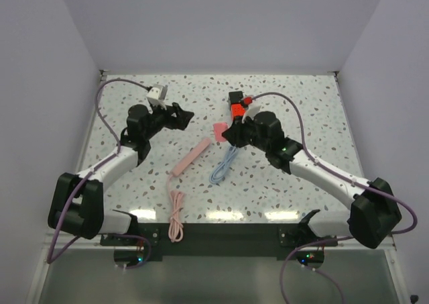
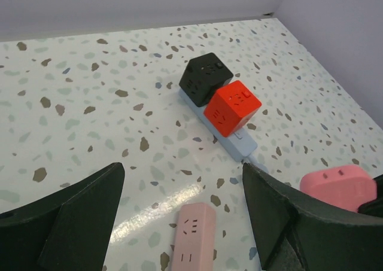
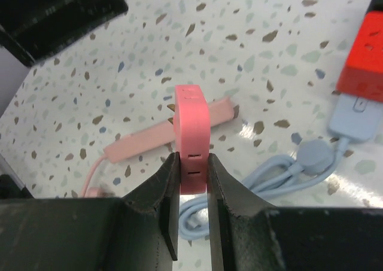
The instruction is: Insert the plug
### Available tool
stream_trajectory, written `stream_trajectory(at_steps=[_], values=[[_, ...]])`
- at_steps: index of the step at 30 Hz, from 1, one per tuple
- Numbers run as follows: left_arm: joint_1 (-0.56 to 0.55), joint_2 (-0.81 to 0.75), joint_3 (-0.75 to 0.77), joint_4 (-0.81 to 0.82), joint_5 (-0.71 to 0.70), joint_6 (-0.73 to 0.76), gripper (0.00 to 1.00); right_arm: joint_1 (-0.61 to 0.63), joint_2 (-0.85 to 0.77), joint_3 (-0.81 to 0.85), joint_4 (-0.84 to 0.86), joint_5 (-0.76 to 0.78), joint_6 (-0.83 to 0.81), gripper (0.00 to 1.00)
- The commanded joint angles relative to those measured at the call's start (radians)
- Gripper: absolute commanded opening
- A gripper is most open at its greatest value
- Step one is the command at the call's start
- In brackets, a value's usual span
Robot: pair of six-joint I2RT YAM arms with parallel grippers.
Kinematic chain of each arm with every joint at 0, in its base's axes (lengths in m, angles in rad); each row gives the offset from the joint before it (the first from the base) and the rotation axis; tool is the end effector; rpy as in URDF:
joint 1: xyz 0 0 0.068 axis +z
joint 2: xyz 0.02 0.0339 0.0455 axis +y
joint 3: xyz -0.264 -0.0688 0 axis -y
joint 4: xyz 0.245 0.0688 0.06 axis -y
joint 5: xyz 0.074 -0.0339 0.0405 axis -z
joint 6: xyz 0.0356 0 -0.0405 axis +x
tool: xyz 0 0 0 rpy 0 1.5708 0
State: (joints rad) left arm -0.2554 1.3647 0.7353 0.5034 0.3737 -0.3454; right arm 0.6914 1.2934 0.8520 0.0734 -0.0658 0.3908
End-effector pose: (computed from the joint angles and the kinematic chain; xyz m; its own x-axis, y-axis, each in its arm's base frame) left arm 0.2924 -0.0898 0.2627 -0.3127 -0.2441 -0.9179 0.5099 0.7722 -0.3791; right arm 0.2273 0.1912 0.2776 -0.5166 0.0658 -0.8537 -0.5264 0.7619 0.3773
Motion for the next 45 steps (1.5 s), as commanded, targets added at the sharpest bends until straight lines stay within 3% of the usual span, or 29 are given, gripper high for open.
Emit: stream_trajectory(at_steps=[1,10,15,18,39,45], values=[[0.010,-0.053,-0.036,-0.017,-0.142,0.048,0.85,-0.067,-0.003,0.108,-0.012,-0.018,-0.063,0.00],[-0.004,-0.122,-0.160,0.041,-0.300,0.022,0.84,-0.125,0.096,0.246,-0.070,-0.092,-0.121,0.00],[-0.128,-0.034,-0.123,-0.031,-0.548,0.063,0.84,-0.135,0.115,0.289,-0.153,-0.094,-0.139,0.00],[-0.195,0.032,-0.083,-0.078,-0.620,0.066,0.85,-0.133,0.104,0.283,-0.178,-0.092,-0.141,0.00],[-0.407,0.220,-0.220,0.090,-0.633,-0.096,0.84,-0.136,0.066,0.246,-0.201,-0.048,-0.142,0.00],[-0.426,0.116,-0.258,0.130,-0.619,-0.075,0.85,-0.135,0.052,0.233,-0.201,-0.040,-0.145,0.00]])
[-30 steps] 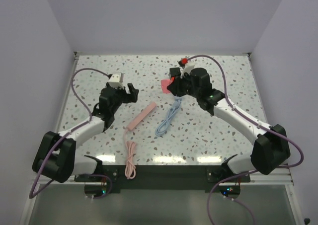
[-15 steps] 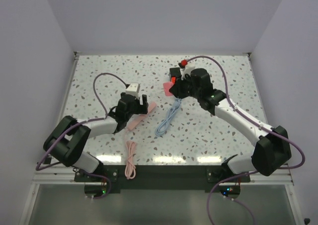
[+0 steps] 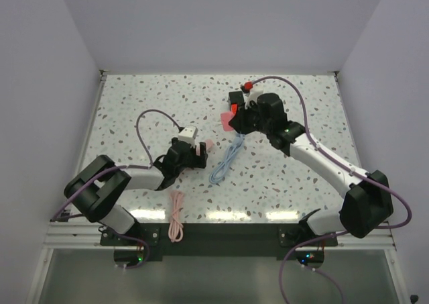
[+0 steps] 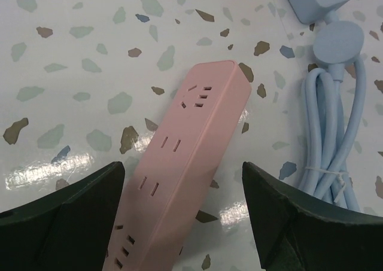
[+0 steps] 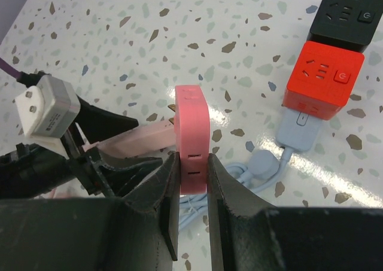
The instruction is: Insert the plug
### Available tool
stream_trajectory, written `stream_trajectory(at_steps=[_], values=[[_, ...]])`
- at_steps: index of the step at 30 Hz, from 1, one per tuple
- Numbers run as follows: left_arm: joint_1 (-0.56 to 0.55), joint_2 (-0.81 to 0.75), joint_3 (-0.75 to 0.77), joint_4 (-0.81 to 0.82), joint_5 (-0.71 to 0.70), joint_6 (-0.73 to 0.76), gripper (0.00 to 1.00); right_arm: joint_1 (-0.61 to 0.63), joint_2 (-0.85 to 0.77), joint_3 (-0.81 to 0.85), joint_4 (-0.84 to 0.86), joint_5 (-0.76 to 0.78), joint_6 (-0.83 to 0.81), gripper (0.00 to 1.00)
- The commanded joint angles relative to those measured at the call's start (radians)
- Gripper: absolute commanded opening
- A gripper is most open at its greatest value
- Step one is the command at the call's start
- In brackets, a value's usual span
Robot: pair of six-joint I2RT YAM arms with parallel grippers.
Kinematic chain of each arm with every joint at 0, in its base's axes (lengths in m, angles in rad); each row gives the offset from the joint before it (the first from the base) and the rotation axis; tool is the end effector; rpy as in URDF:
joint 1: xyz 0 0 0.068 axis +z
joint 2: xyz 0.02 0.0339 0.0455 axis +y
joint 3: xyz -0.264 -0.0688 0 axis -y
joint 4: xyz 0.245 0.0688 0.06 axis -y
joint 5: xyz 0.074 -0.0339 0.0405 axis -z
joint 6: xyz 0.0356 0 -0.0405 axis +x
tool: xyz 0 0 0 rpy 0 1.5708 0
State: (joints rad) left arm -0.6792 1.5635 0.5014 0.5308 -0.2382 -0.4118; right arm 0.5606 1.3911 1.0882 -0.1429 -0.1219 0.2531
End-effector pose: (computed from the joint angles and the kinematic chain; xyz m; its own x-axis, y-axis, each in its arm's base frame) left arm 0.2258 -0.1715 0.1377 -0.5422 -0.0621 -0.8379 0.2566 0.9374 -0.2355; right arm 0.2714 0.1755 0.3103 -0.5090 -0.0261 -0.8604 -0.5095 0.8148 0.2767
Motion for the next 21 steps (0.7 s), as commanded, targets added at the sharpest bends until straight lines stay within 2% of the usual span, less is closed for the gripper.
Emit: stream_trajectory(at_steps=[1,5,9,12,21], values=[[-0.002,-0.094,-0.027,0.101,-0.001,-0.009,0.85,-0.004,-0.052,-0.005,0.016,0.021,-0.009,0.00],[-0.002,-0.122,-0.034,0.087,-0.006,-0.004,0.85,-0.004,-0.067,-0.013,0.008,0.024,-0.015,0.00],[-0.003,-0.122,-0.015,0.002,-0.114,0.019,0.85,-0.005,-0.087,-0.025,0.016,0.016,-0.015,0.00],[-0.003,-0.125,-0.029,-0.014,-0.138,0.025,0.85,-0.004,-0.098,-0.025,0.011,0.022,-0.018,0.00],[-0.028,-0.074,-0.029,-0.052,-0.133,0.007,0.86,-0.004,-0.126,-0.033,0.008,0.025,-0.020,0.00]])
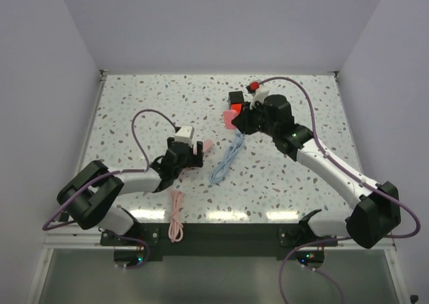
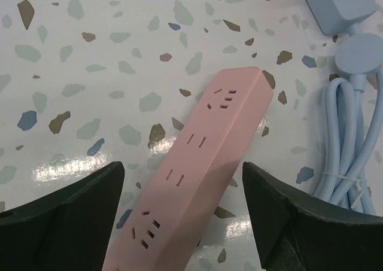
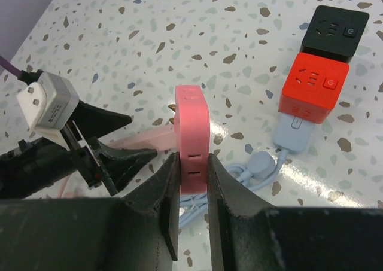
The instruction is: Insert the plug
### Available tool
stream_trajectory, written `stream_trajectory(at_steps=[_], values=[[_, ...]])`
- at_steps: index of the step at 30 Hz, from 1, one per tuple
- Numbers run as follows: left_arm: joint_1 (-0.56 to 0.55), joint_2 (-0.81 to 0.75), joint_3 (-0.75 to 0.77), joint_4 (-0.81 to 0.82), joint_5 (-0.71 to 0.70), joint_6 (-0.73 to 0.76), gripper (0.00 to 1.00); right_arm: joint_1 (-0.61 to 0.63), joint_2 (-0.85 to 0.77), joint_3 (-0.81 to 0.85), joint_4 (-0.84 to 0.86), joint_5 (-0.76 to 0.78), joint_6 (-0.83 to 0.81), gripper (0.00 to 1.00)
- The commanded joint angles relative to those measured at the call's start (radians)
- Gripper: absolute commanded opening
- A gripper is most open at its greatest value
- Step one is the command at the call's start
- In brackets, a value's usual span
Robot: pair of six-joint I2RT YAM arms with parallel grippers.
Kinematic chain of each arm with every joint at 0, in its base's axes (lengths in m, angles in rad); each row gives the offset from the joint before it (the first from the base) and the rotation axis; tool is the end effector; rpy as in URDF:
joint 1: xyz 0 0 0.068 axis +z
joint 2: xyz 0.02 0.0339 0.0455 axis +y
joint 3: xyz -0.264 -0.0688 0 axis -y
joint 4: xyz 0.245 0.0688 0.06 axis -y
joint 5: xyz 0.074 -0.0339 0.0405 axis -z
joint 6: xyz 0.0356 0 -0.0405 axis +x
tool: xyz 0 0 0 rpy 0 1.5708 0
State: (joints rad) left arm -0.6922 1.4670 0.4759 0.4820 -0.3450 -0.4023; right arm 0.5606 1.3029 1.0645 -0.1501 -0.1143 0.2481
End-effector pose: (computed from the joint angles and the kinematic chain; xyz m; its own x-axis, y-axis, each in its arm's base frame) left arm 0.2162 -0.1636 0.1516 -0.4914 -0.0712 -0.8680 0.1966 0.9619 -0.1902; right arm 0.2550 0.1648 0.3271 -0.4627 -0.0024 -0.8865 -0.5199 0.8107 0.2691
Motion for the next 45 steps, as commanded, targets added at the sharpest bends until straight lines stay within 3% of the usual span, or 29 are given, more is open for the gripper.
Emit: stream_trajectory(at_steps=[1,7,10,11,13,14,17,21,27,31,35,45], values=[[-0.016,0.030,0.000,-0.003,-0.029,-0.003,0.86,-0.004,-0.040,-0.009,0.015,0.016,-0.013,0.00],[-0.020,0.082,0.021,-0.013,-0.049,0.005,0.81,-0.004,-0.044,-0.014,0.017,0.018,-0.013,0.00],[-0.020,0.096,0.042,-0.025,-0.083,0.020,0.63,-0.004,-0.047,-0.012,0.014,0.019,-0.015,0.00],[-0.020,0.104,0.049,-0.031,-0.089,0.025,0.52,-0.004,-0.047,-0.012,0.015,0.021,-0.015,0.00],[-0.020,0.116,0.070,-0.051,-0.124,0.034,0.40,-0.004,-0.047,-0.011,0.015,0.021,-0.015,0.00],[-0.020,0.119,0.078,-0.057,-0.133,0.039,0.28,-0.004,-0.041,-0.006,0.014,0.021,-0.018,0.00],[-0.020,0.118,0.116,-0.091,-0.204,0.065,0.11,-0.004,-0.028,0.012,0.015,0.018,-0.023,0.00],[-0.020,0.090,0.174,-0.132,-0.326,0.123,0.00,-0.005,-0.010,0.032,0.015,0.016,-0.029,0.00],[-0.020,0.039,0.265,-0.132,-0.487,0.293,0.00,-0.011,0.006,0.058,0.014,0.013,-0.038,0.00],[-0.020,0.084,0.352,-0.103,-0.647,0.532,0.00,-0.021,0.006,0.057,0.023,0.010,-0.038,0.00],[-0.015,0.188,0.391,0.075,-0.750,0.753,0.00,-0.034,0.006,0.048,0.037,0.008,-0.032,0.00],[-0.010,0.611,0.740,-0.048,-0.713,0.794,0.00,-0.070,-0.059,0.017,0.015,0.073,-0.032,0.00]])
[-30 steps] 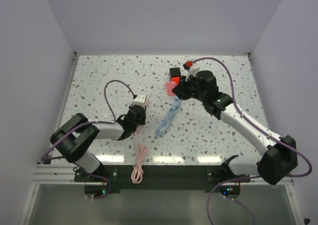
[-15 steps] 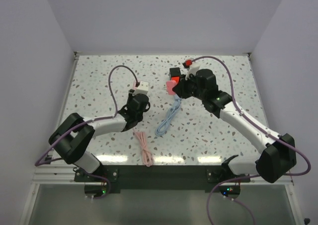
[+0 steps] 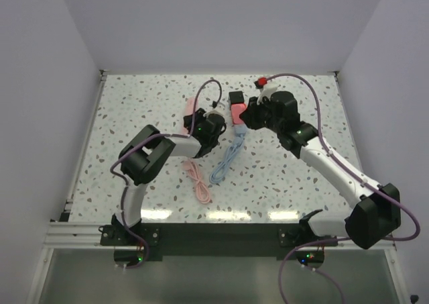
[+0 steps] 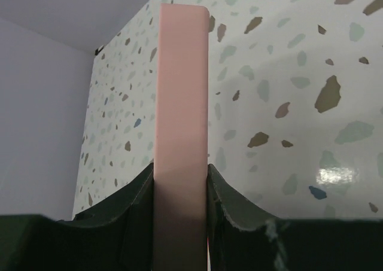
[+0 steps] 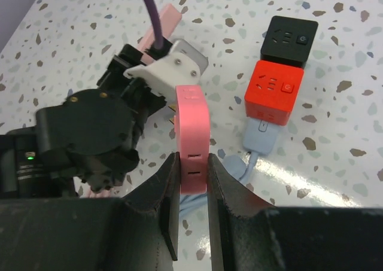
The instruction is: Insert the plug
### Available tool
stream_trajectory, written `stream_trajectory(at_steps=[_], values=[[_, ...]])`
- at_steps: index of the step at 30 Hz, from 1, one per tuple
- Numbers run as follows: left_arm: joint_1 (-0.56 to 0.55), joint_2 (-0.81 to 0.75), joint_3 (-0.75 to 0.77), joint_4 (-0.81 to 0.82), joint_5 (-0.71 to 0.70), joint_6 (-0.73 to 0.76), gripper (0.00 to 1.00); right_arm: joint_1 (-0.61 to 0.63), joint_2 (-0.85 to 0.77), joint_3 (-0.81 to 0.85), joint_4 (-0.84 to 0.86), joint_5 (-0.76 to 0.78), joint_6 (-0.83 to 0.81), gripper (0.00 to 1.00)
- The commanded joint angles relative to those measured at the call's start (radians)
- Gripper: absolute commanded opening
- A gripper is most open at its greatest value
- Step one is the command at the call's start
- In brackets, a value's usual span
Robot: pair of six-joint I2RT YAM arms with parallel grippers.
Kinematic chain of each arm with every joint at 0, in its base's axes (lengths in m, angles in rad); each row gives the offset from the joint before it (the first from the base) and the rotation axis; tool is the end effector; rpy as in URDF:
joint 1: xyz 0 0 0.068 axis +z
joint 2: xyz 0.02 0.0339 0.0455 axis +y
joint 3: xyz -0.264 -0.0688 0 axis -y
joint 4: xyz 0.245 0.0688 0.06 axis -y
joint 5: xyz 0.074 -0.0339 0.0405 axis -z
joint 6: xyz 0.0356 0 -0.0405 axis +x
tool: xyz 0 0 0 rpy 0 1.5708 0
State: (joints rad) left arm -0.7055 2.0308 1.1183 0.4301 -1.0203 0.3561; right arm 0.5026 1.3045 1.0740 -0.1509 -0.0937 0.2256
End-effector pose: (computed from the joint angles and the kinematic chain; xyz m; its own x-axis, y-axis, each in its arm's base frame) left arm 0.3368 -0.2470 0.1500 -0.4131 0.5914 -0.6925 -0.0977 0.7272 0.6794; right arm 0.2651 0.1495 0.3299 -0.4422 0.0111 -0.8968 -0.4686 0.8497 0.2416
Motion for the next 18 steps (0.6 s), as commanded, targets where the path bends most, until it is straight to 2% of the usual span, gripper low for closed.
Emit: stream_trajectory(at_steps=[1,5,8,9,10,12,13,15,16,17,18], values=[[0.003,0.084,0.115,-0.017,-0.029,0.031,0.00,-0.016,-0.068,0.004,0.014,0.060,-0.011,0.00],[0.000,0.150,0.196,-0.106,0.037,-0.020,0.00,-0.024,-0.102,-0.009,0.007,0.088,-0.014,0.00],[-0.002,0.219,0.277,-0.178,0.028,-0.029,0.00,-0.027,-0.113,-0.014,0.005,0.091,-0.017,0.00],[-0.002,0.232,0.300,-0.188,0.028,-0.032,0.03,-0.029,-0.113,-0.014,0.005,0.091,-0.017,0.00],[-0.002,0.252,0.310,-0.207,0.029,-0.039,0.17,-0.030,-0.114,-0.016,0.004,0.091,-0.019,0.00],[-0.002,0.266,0.328,-0.244,0.048,-0.069,0.36,-0.033,-0.113,-0.019,0.005,0.091,-0.019,0.00],[-0.002,0.266,0.330,-0.251,0.057,-0.080,0.50,-0.035,-0.113,-0.019,0.005,0.091,-0.017,0.00],[-0.002,0.258,0.324,-0.258,0.083,-0.112,0.62,-0.036,-0.109,-0.019,0.002,0.091,-0.019,0.00],[-0.002,0.246,0.321,-0.261,0.091,-0.118,0.72,-0.038,-0.108,-0.019,0.001,0.091,-0.019,0.00],[-0.003,0.238,0.316,-0.261,0.113,-0.127,0.77,-0.038,-0.108,-0.017,-0.002,0.091,-0.020,0.00],[-0.003,0.220,0.307,-0.260,0.126,-0.143,0.85,-0.038,-0.108,-0.019,-0.003,0.091,-0.020,0.00]])
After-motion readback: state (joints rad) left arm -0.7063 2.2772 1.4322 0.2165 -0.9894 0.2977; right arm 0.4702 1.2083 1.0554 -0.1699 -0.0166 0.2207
